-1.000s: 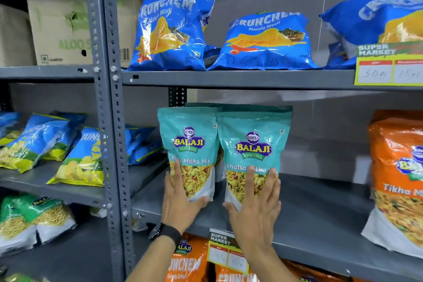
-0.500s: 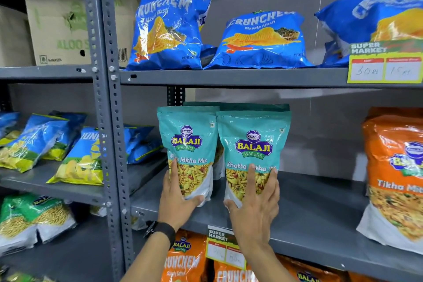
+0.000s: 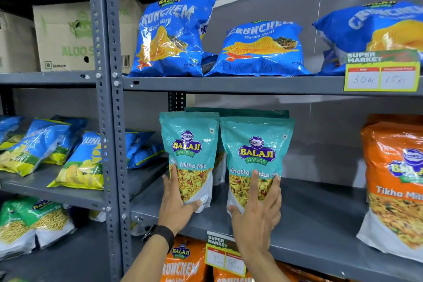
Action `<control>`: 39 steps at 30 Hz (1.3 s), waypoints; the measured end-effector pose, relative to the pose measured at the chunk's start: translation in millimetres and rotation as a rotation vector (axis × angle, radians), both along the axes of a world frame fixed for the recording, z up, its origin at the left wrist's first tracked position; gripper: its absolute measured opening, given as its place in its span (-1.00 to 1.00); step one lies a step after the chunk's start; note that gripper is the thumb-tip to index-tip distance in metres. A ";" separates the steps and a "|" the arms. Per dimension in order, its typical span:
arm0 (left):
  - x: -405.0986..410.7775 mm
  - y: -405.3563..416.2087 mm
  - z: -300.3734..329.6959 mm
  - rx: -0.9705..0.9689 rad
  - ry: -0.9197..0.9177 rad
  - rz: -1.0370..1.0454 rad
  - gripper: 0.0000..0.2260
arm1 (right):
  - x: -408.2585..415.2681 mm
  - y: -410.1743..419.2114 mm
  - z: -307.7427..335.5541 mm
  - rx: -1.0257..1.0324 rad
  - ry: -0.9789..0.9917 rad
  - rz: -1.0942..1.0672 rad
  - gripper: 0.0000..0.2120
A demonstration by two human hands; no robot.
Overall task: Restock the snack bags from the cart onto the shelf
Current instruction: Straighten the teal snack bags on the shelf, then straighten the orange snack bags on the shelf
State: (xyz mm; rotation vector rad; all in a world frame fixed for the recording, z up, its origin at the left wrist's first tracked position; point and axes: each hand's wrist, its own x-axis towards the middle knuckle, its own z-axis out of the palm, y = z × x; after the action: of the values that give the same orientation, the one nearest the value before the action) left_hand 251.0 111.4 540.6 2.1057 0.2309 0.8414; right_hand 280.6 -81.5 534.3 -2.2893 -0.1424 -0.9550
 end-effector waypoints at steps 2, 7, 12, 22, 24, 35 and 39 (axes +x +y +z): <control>-0.2 -0.1 1.2 0.016 0.005 0.005 0.18 | 0.4 -0.1 0.2 -0.018 -0.003 -0.004 0.21; -4.4 -2.9 4.6 0.042 0.022 0.023 0.20 | 0.9 -0.4 -0.5 -0.021 0.014 0.017 0.21; -13.0 -12.7 9.4 0.038 0.095 0.062 0.21 | -8.0 -10.9 5.2 -0.002 0.041 0.103 0.19; -24.6 -165.8 18.7 0.088 -0.377 0.198 -0.17 | -25.3 -151.9 44.0 0.064 -0.258 0.134 -0.14; -18.6 -216.0 28.6 0.154 -0.425 0.103 -0.26 | -23.5 -201.2 49.8 0.061 -0.325 0.075 -0.15; 18.0 -457.8 25.8 0.152 -0.003 -0.232 0.20 | 8.7 -479.0 27.0 0.136 -0.093 -0.396 0.01; 33.1 -491.6 14.7 0.106 0.052 -0.159 0.38 | 28.4 -507.0 28.0 0.033 0.103 -0.370 0.27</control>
State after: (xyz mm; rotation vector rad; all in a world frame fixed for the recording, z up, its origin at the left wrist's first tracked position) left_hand 284.1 -380.2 555.3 2.2138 0.0461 0.7196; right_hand 309.0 -588.5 562.3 -2.3739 0.3501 -1.0054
